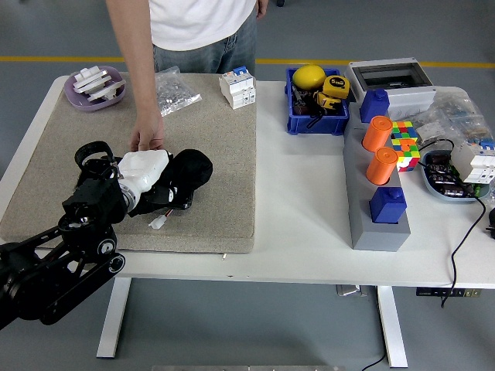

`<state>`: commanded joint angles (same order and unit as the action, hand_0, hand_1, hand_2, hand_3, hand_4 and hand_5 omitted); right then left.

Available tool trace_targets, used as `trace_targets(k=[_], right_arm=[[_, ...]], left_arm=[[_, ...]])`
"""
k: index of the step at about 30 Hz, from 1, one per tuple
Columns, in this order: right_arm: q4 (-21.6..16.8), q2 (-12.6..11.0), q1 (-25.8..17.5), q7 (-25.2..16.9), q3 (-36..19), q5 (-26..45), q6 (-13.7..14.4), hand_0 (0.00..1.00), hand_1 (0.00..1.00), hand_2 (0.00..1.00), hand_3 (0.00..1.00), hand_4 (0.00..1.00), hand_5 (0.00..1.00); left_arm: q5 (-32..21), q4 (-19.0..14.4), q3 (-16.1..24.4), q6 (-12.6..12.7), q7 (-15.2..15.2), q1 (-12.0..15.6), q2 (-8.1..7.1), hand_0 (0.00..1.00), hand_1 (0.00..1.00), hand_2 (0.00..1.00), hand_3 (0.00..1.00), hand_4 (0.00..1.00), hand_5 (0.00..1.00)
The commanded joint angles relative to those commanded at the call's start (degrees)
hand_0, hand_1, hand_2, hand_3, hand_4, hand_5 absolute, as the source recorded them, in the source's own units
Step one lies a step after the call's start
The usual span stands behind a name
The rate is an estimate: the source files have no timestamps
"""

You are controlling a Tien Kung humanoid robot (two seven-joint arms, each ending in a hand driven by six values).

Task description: Pick the rag up,wipe the panel,place it on the desk

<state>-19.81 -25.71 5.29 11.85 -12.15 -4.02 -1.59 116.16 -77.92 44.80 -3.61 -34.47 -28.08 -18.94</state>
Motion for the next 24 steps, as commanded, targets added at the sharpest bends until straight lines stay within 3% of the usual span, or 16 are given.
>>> trace_targets(k=[11,24], right_arm=[[-0.03,0.03,-0.14,-0.02,-0.16,-0.16,-0.01,0.736,0.652,0.693,0.733,0.998,0.635],[-0.05,0.03,-0.07,-0.01,-0.33,-0.30,-0.03,0.736,0.652,0.693,0.732,0.998,0.634]], left_arm=[[0.66,3.68,4.17,0.26,0.03,1.36,-1.57,0.243,0.308,0.536,0.472,0.145,0.002],[0.94,5.76,7.96,0.35,-0.06,2.23,-3.02,0.246,0.310,0.537,0.476,0.159,0.002]])
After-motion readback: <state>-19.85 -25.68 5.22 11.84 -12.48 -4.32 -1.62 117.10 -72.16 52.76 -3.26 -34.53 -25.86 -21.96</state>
